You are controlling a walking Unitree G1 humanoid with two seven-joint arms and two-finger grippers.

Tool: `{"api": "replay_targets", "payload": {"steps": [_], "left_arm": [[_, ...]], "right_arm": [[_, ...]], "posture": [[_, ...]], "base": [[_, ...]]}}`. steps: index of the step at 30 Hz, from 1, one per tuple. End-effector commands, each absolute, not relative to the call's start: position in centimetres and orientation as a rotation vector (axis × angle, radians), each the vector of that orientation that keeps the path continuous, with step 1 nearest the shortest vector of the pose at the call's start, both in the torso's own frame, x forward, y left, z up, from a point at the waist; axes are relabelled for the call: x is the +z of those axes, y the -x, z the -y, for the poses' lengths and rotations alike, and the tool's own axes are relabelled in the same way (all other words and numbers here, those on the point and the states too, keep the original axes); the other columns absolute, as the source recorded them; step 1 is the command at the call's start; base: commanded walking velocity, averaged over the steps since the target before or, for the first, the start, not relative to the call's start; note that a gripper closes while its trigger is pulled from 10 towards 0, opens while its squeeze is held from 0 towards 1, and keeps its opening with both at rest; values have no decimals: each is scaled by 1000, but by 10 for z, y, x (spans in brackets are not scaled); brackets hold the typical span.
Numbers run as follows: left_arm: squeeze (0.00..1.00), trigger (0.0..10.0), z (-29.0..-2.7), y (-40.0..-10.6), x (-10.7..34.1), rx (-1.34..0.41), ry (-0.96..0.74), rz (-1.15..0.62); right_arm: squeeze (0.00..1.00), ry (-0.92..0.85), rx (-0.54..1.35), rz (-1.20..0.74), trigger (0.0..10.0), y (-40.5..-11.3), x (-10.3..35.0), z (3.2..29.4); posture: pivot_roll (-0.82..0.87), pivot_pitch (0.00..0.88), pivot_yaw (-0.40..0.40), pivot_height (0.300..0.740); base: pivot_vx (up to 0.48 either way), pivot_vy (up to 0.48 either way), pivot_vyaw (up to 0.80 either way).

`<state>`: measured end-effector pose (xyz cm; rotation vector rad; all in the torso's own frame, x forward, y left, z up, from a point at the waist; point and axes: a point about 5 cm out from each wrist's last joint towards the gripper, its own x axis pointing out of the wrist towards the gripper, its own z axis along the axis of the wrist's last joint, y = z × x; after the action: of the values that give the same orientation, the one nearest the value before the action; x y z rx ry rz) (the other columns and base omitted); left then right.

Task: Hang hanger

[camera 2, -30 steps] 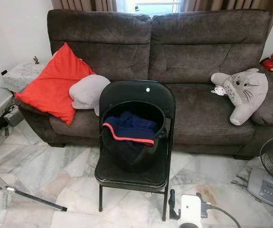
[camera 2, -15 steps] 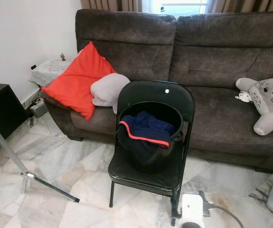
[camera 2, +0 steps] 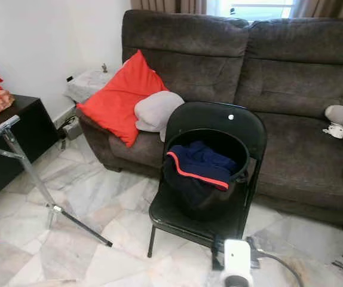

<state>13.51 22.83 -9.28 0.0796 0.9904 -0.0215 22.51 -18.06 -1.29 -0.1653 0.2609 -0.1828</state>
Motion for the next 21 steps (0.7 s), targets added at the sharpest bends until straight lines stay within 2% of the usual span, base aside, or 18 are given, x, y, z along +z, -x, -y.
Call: {"api": "replay_targets", "payload": {"steps": [1, 6, 21], "left_arm": [[0, 10000, -229, -130, -95, -14, -81, -1014], [0, 10000, -226, -128, -96, -18, -82, -1023], [0, 10000, -229, -128, -96, -23, -79, -1025]], "right_arm": [[0, 156, -182, -263, 10000, -226, -13, 178], [0, 161, -186, -265, 10000, -226, -14, 179], [0, 170, -201, -180, 10000, -230, 0, 179]], "posture": [[-22, 20, 53, 740], [-24, 21, 55, 740], [-25, 26, 52, 740]], "base": [[0, 0, 0], [0, 0, 0], [279, 0, 0]]}}
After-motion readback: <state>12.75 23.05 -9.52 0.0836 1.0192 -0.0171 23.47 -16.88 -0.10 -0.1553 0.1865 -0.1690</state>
